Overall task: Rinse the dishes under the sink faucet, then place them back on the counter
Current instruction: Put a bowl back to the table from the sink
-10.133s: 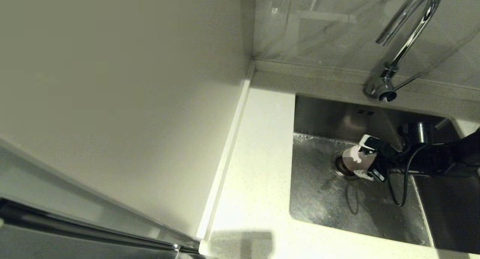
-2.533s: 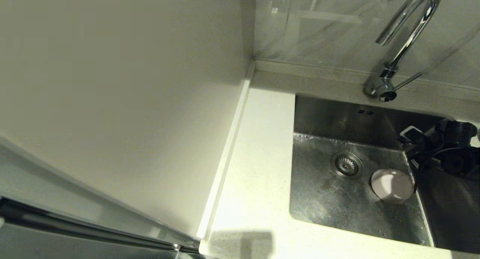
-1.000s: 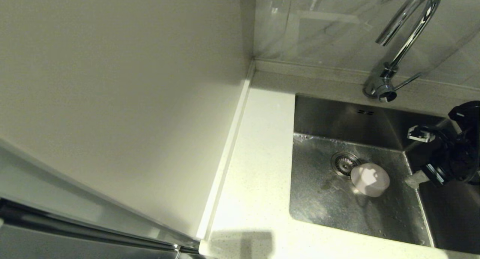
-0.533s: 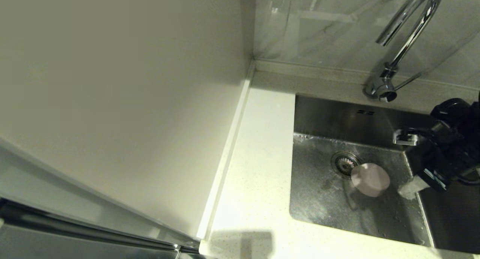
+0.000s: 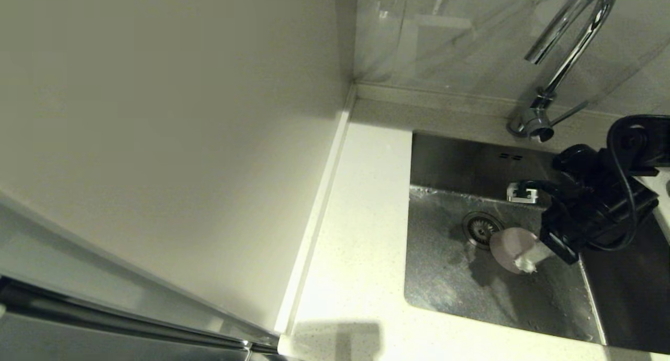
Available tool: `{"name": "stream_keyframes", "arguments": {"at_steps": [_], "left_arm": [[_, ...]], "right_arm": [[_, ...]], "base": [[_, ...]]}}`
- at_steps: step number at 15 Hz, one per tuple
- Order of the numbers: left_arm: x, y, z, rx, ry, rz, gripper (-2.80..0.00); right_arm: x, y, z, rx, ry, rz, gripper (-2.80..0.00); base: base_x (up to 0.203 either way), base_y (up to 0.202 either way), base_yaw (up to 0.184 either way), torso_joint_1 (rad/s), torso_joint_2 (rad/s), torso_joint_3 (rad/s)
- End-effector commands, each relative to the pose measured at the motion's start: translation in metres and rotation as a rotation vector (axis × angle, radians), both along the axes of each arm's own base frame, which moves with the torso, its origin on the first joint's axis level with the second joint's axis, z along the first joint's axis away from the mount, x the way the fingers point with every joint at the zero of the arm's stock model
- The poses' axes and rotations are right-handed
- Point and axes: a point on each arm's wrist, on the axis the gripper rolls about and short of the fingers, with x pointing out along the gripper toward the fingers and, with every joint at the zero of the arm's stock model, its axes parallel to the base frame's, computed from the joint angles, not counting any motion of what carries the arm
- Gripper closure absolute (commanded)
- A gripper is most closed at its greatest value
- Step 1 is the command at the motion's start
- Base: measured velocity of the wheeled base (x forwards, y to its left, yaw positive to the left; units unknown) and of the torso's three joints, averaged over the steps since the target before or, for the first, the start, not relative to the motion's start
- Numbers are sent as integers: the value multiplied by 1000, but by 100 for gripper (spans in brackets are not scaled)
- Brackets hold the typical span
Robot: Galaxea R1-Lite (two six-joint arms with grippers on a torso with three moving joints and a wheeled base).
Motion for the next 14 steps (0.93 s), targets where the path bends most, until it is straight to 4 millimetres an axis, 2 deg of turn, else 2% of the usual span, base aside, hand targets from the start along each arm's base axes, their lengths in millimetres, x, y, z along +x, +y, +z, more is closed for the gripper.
{"name": "stream_keyframes", "arguments": {"at_steps": [1, 6, 7, 14], "left_arm": [[0, 0, -1, 0, 3, 0, 0], [0, 0, -1, 0, 3, 0, 0], [0, 0, -1, 0, 3, 0, 0], [0, 0, -1, 0, 2, 0, 0]], "right_arm": [[25, -1, -27, 5, 17, 34, -280], [34, -3, -33, -15, -33, 37, -280], [35, -2, -33, -16, -49, 38, 0], [37, -1, -33, -22, -75, 42, 0]], "base": [[0, 0, 0, 0, 0, 0], [0, 0, 0, 0, 0, 0], [0, 0, 0, 0, 0, 0], [0, 0, 0, 0, 0, 0]]}}
